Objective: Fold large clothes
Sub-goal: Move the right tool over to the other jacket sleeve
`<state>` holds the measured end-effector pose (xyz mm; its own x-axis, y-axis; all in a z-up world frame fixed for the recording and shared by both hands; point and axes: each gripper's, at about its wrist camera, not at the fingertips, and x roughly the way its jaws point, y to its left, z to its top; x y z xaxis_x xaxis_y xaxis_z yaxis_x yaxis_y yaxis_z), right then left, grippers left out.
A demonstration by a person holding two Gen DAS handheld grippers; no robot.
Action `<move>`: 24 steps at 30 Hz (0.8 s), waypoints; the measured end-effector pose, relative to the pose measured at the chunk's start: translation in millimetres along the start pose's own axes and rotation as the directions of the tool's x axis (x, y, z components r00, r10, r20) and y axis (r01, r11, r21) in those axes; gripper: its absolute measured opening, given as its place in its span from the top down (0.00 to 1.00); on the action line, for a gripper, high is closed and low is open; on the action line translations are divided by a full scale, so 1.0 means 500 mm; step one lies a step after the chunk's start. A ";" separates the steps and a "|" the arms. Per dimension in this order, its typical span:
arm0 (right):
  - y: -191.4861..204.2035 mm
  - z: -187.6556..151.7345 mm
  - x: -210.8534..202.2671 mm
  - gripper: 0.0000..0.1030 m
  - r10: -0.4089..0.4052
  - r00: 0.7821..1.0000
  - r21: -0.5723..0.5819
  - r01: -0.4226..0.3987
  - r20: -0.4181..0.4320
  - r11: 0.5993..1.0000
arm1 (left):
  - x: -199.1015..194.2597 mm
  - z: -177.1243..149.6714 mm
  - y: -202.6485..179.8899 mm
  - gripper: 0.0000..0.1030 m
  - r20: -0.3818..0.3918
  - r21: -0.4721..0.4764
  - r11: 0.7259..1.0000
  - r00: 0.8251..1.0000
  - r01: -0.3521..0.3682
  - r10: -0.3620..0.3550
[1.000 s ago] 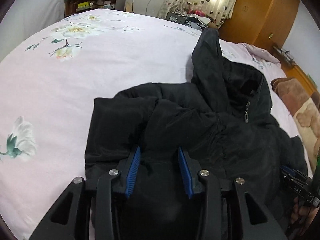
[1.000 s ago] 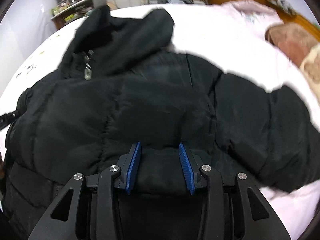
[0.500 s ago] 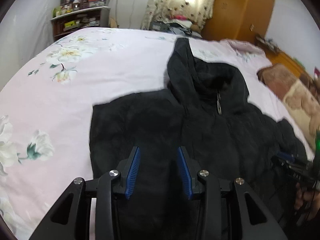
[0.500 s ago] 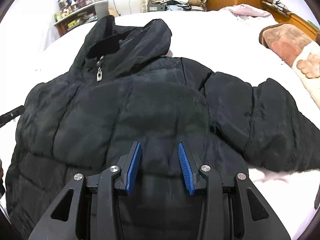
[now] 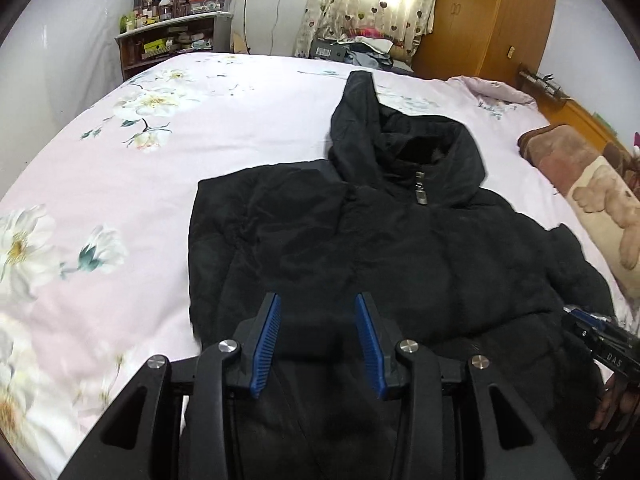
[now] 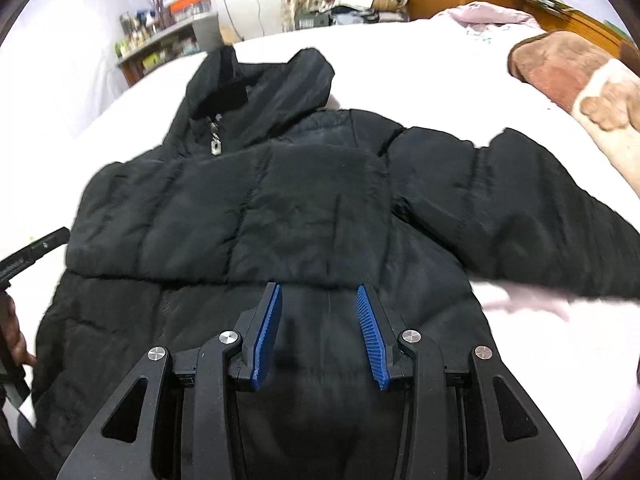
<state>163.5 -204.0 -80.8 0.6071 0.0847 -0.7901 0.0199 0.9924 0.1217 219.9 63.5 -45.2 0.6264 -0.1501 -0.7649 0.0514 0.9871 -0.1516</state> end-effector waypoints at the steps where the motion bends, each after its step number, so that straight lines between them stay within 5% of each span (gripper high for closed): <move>1: -0.004 -0.014 -0.021 0.61 0.009 1.000 0.012 -0.009 0.012 1.000 | -0.010 -0.010 -0.005 0.61 -0.008 -0.003 1.000 1.000 0.019 -0.019; 12: -0.047 -0.106 -0.140 0.61 -0.070 0.997 0.042 0.069 0.014 0.997 | -0.094 -0.108 -0.103 0.61 -0.043 0.074 0.981 0.983 0.181 -0.179; 24: -0.117 -0.130 -0.203 0.61 -0.129 0.990 0.125 0.121 0.058 0.985 | -0.136 -0.147 -0.192 0.61 -0.068 0.211 0.950 0.973 0.229 -0.219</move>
<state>49.1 -264.6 -46.4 0.6443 -0.0492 -0.7632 0.1926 0.9762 0.0997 115.5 -24.9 -24.8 0.5456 -0.3660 -0.7539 0.3563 0.9155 -0.1866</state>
